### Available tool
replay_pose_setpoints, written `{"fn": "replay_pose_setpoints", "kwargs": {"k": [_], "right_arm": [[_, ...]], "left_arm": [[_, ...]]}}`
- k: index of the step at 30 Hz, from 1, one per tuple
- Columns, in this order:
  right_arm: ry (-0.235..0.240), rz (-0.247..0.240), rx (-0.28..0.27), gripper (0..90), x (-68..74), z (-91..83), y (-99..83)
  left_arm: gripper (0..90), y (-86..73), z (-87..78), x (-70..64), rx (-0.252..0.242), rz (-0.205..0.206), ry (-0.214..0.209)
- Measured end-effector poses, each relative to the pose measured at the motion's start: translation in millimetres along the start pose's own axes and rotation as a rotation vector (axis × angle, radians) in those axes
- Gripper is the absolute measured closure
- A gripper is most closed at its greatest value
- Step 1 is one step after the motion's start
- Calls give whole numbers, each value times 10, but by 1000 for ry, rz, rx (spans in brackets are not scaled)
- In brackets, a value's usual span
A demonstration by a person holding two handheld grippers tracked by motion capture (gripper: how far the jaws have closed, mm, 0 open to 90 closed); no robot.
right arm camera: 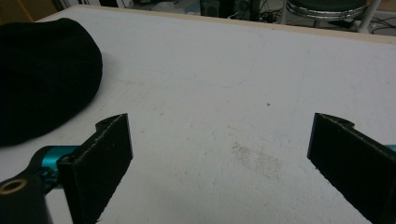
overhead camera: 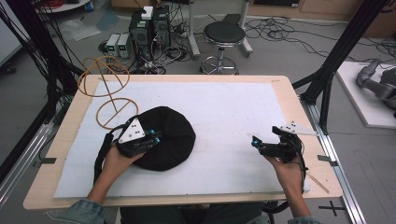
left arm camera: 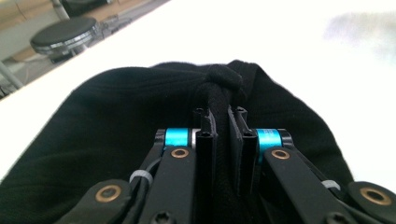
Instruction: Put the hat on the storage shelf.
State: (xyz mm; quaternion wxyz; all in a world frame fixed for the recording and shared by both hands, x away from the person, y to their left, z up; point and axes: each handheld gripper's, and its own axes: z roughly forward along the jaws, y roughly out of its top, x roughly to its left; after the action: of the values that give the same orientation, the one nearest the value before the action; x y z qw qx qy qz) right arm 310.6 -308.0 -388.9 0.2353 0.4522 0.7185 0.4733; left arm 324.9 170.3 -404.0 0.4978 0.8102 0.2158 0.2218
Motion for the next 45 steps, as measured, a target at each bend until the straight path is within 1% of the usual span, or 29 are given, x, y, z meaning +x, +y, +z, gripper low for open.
{"fn": "replay_pose_setpoints", "kwargs": {"k": [1, 2, 6, 7, 8, 10, 14, 16, 17, 18, 19, 21, 24, 27, 29, 38, 41, 45], "right_arm": [[0, 0, 0, 63, -1, 0, 0], [-1, -2, -2, 63, -4, 1, 0], [-4, 1, -1, 63, -9, -1, -1], [-4, 1, -1, 63, -9, -1, -1], [-3, 0, -3, 63, -12, -1, -1], [-2, 1, 0, 63, -14, -2, -4], [-4, 4, -1, 63, -25, -6, -5], [-4, 7, -5, 63, -32, -13, -2], [-2, 12, -3, 63, -29, -24, 0], [-2, 11, -4, 63, -31, -25, 0], [-2, 11, -3, 63, -35, -23, -1], [-3, 13, -3, 63, -40, -20, -4], [-5, 18, 0, 63, -41, -17, -6], [-2, 14, -3, 63, -47, -12, -3], [-3, 21, -1, 63, -46, -15, 0], [-1, 17, -9, 63, -50, -19, 10], [0, 20, -11, 63, -50, -25, 13], [0, 25, -13, 63, -46, -32, 18]], "left_arm": [[832, 13, -28, 5, -22, 3, 4], [834, 13, -28, 5, -22, 3, 4], [836, 36, -83, 25, -62, 3, 6], [836, 38, -89, 29, -75, -4, 1], [836, 46, -101, 38, -81, -2, 6], [836, 62, -125, 44, -92, -1, 2], [837, 121, -181, 57, -122, 8, 15], [837, 143, -208, 75, -129, 18, 23], [837, 156, -221, 85, -139, 9, 24], [837, 191, -254, 109, -151, 16, 32], [837, 191, -254, 109, -151, 16, 32], [837, 220, -294, 131, -167, 14, 37], [837, 250, -343, 156, -174, 20, 45], [837, 290, -389, 180, -197, 17, 49], [838, 332, -415, 185, -194, 34, 60], [838, 620, -581, 195, -240, 82, 73], [838, 704, -636, 196, -240, 101, 87], [838, 794, -729, 204, -251, 101, 105]]}}
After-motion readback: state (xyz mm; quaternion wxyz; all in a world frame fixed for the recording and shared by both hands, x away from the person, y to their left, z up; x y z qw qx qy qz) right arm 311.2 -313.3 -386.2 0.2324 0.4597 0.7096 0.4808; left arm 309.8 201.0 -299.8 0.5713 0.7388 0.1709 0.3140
